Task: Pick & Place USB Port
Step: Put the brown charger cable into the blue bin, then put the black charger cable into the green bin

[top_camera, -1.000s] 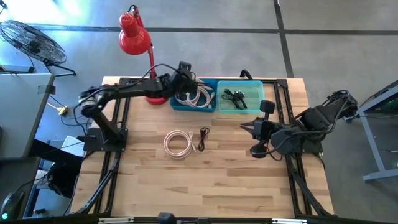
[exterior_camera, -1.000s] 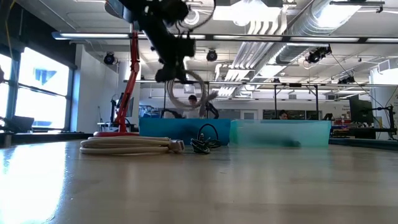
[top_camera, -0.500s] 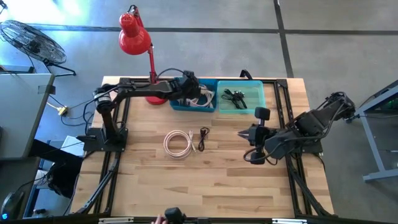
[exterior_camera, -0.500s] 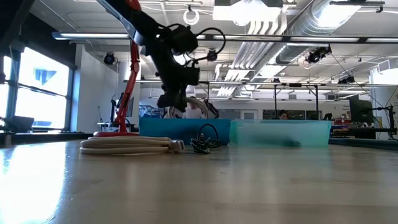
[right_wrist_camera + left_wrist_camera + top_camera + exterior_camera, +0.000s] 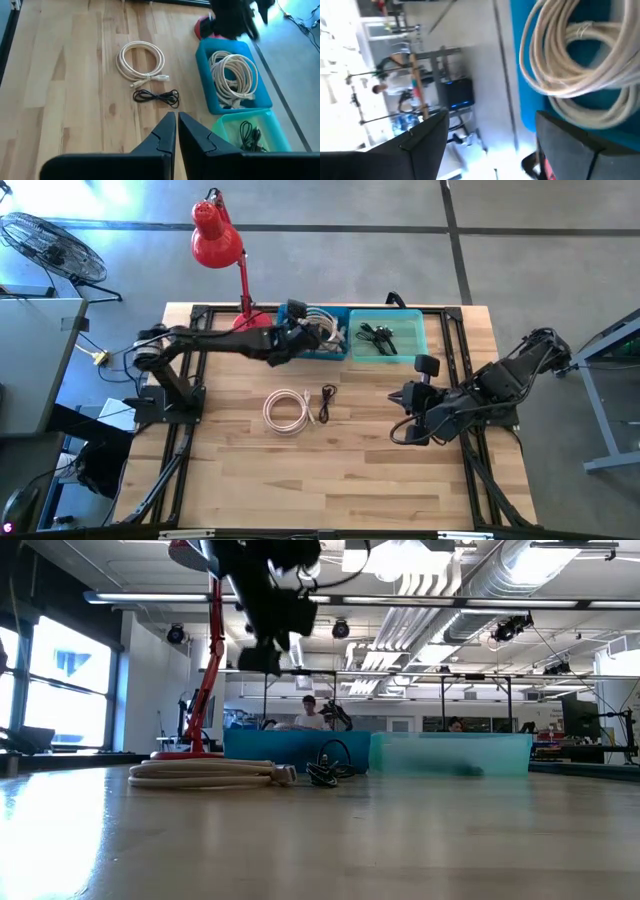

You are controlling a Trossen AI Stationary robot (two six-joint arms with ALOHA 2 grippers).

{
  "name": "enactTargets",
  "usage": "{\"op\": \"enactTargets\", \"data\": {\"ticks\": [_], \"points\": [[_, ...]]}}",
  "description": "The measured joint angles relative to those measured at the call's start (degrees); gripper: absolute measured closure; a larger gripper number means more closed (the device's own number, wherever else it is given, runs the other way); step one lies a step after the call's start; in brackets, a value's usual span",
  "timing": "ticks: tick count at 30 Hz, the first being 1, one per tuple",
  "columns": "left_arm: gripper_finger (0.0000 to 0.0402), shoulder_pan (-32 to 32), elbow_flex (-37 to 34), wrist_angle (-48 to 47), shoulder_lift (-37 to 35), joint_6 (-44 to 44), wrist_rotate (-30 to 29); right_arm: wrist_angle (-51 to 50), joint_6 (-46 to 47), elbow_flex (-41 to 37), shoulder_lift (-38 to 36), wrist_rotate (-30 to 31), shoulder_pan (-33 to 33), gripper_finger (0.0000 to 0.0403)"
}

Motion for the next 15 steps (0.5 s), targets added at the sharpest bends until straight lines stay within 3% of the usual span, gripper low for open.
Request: {"op": "enactTargets", "data": {"ticks": [4, 8, 15], "points": [[0.0124, -5.87, 0.00, -7.39, -5.53, -3.28, -1.19, -0.89, 2.08, 0.00, 0.00, 0.93, 0.84, 0.0392], [0.0138, -12.67, -0.07, -14.93, -11.39, -11.39, 4.26, -1.00, 3.75, -0.86, -0.11, 1.75, 1.78, 0.0392], [0.0147, -18.73, -0.02, -16.20, -19.69, -30.63, 35.37, 1.88, 5.41, -7.99, -0.07, 0.47, 1.67, 0.0392]]}}
